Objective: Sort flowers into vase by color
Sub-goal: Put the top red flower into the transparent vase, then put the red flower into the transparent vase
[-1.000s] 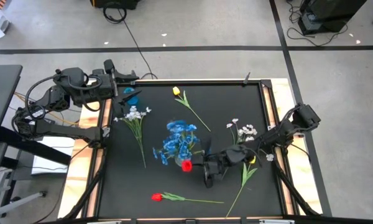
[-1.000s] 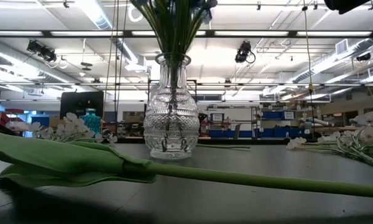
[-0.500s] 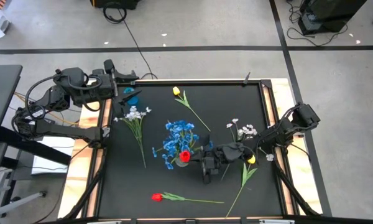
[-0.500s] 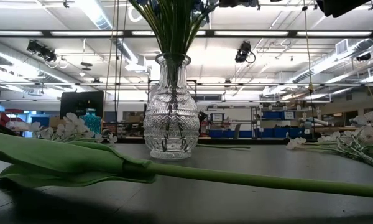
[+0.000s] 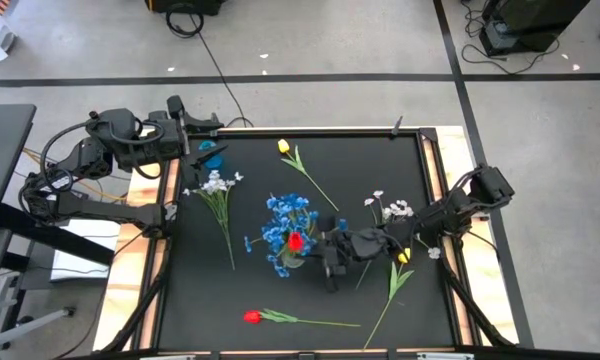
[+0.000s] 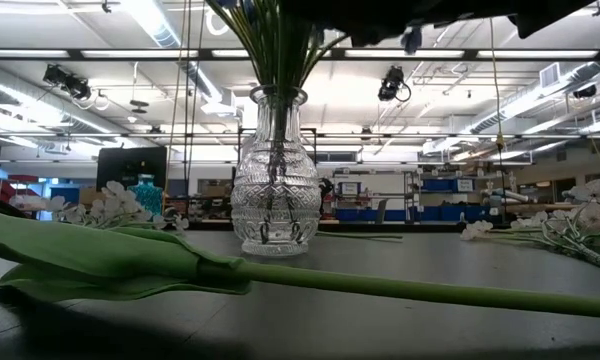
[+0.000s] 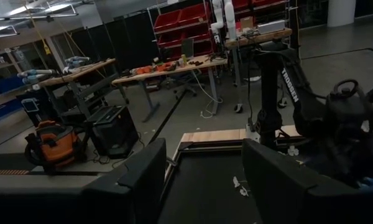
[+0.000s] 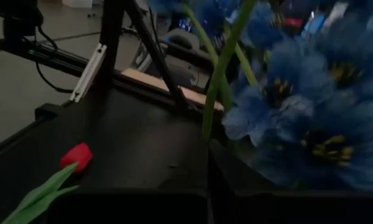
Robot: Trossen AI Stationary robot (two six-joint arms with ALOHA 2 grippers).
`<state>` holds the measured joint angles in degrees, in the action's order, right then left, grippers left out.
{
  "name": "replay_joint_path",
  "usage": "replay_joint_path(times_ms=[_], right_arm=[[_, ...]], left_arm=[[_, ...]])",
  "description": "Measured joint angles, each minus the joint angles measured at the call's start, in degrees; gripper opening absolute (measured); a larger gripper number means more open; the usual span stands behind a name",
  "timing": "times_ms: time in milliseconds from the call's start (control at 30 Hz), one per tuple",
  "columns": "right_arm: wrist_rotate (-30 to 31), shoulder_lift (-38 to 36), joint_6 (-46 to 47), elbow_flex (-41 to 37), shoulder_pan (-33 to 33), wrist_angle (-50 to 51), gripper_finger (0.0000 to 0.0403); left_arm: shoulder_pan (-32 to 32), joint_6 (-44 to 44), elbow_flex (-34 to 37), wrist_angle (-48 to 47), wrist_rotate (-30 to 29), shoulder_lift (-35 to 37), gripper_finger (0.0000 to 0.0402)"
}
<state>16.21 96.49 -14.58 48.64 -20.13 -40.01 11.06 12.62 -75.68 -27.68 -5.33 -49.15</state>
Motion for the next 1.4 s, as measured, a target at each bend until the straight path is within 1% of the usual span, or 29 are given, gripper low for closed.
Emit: replay_joint_path(times_ms=[133, 367, 500, 600, 667, 833, 1000, 1233, 1400], right_arm=[[0.3, 0.0, 1.0, 0.0, 0.2, 0.4, 0.003], [0.3, 0.0, 1.7, 0.0, 0.1, 0.7, 0.0083], [0.8, 0.0, 6.7, 0.0, -0.2, 1.4, 0.01], [1.0, -0.5, 9.1, 0.0, -1.2, 2.0, 0.0104], [2.4, -1.2, 8.9, 0.0, -2.1, 2.8, 0.0104], [8.4, -3.8, 6.4, 0.0, -3.8, 7.3, 0.0105], [10.3, -6.3, 2.7, 0.0, -4.1, 11.7, 0.0105], [9.4, -11.7, 2.4, 0.0, -4.7, 16.9, 0.0105], [5.1, -15.8, 3.8, 0.0, -5.8, 24.2, 0.0105]], left_arm=[[0.0, 0.0, 0.0, 0.0, 0.0, 0.0, 0.0215], [0.0, 0.0, 0.0, 0.0, 0.0, 0.0, 0.0215], [0.0, 0.0, 0.0, 0.0, 0.0, 0.0, 0.0215], [0.0, 0.0, 0.0, 0.0, 0.0, 0.0, 0.0215], [0.0, 0.0, 0.0, 0.0, 0.0, 0.0, 0.0215], [0.0, 0.0, 0.0, 0.0, 0.0, 0.0, 0.0215], [0.0, 0.0, 0.0, 0.0, 0.0, 0.0, 0.0215], [0.0, 0.0, 0.0, 0.0, 0.0, 0.0, 0.0215], [0.0, 0.0, 0.0, 0.0, 0.0, 0.0, 0.0215]])
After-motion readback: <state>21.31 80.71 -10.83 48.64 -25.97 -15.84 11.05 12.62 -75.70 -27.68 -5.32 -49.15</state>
